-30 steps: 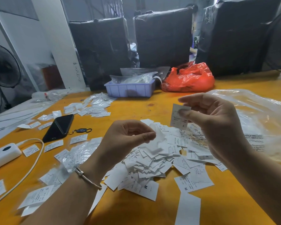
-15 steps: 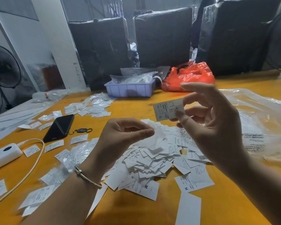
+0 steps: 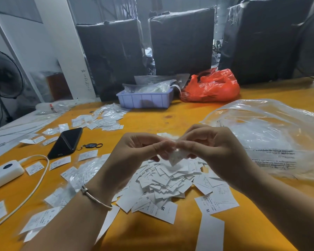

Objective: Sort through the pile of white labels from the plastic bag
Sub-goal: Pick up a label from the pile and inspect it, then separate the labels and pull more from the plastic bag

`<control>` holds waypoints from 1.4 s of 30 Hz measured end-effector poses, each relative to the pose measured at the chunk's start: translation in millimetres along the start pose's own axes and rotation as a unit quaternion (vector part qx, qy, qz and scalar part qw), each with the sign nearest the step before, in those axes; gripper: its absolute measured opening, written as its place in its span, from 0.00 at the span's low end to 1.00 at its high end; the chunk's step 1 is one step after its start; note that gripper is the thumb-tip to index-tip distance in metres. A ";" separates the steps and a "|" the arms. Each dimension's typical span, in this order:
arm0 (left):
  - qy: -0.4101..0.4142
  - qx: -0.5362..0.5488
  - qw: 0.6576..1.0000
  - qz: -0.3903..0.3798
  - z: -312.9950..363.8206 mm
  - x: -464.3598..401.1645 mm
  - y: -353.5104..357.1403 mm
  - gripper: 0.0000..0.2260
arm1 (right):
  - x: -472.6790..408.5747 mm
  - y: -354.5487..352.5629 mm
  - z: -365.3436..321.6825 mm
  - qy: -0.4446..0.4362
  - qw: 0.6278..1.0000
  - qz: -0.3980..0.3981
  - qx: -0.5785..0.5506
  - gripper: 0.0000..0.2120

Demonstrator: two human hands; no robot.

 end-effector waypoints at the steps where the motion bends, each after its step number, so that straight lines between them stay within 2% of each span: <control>1: -0.002 -0.004 1.000 -0.008 -0.4 0.0 1.6 0.08 | 0.4 -1.0 3.2 0.014 1.000 0.003 -0.027 0.05; 4: -0.003 -0.028 1.000 -0.013 -0.5 0.2 5.6 0.09 | 3.0 1.6 10.6 0.046 0.996 -0.010 -0.072 0.04; 9: 0.003 -0.046 0.999 0.001 1.3 0.3 4.3 0.07 | 4.3 6.1 14.6 0.050 0.995 -0.016 -0.084 0.08; 15: 0.001 -0.050 0.999 0.017 0.8 1.0 1.3 0.07 | 0.8 -7.3 10.9 0.023 0.999 0.009 -0.031 0.08; 18: 0.021 -0.036 0.999 0.034 4.5 1.7 -1.6 0.08 | 0.2 -25.0 -2.9 -0.023 0.996 0.079 0.030 0.09; 20: 0.031 -0.045 0.998 0.038 7.2 3.1 -0.8 0.09 | 1.9 -37.6 -16.9 -0.061 0.987 0.147 0.030 0.13; 22: 0.037 -0.053 0.997 0.040 8.6 4.4 0.2 0.09 | 3.1 -42.5 -36.6 -0.119 0.977 0.172 0.040 0.16; 25: 0.040 -0.057 0.996 0.047 8.7 4.4 -0.3 0.08 | 6.0 -37.0 -61.2 -0.191 0.965 0.159 0.079 0.18; 28: 0.041 -0.058 0.996 0.047 9.6 5.0 0.2 0.05 | 7.6 -28.5 -68.2 -0.219 0.961 0.137 0.095 0.17; 37: 0.032 -0.064 0.997 0.041 9.9 6.4 1.1 0.04 | 7.5 -19.2 -67.5 -0.246 0.942 0.106 0.204 0.15; 42: 0.024 -0.069 0.997 0.035 8.3 5.7 1.5 0.10 | 7.6 -14.0 -62.7 -0.246 0.941 0.079 0.218 0.11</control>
Point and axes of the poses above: each hand's wrist, its own x-axis away from the middle knuckle, its own y-axis out of the palm, z = x × y, the point moved 9 cm from there along -x, towards the middle knuckle, and after that the axes turned 15 degrees about -y, right-handed, at the moved point
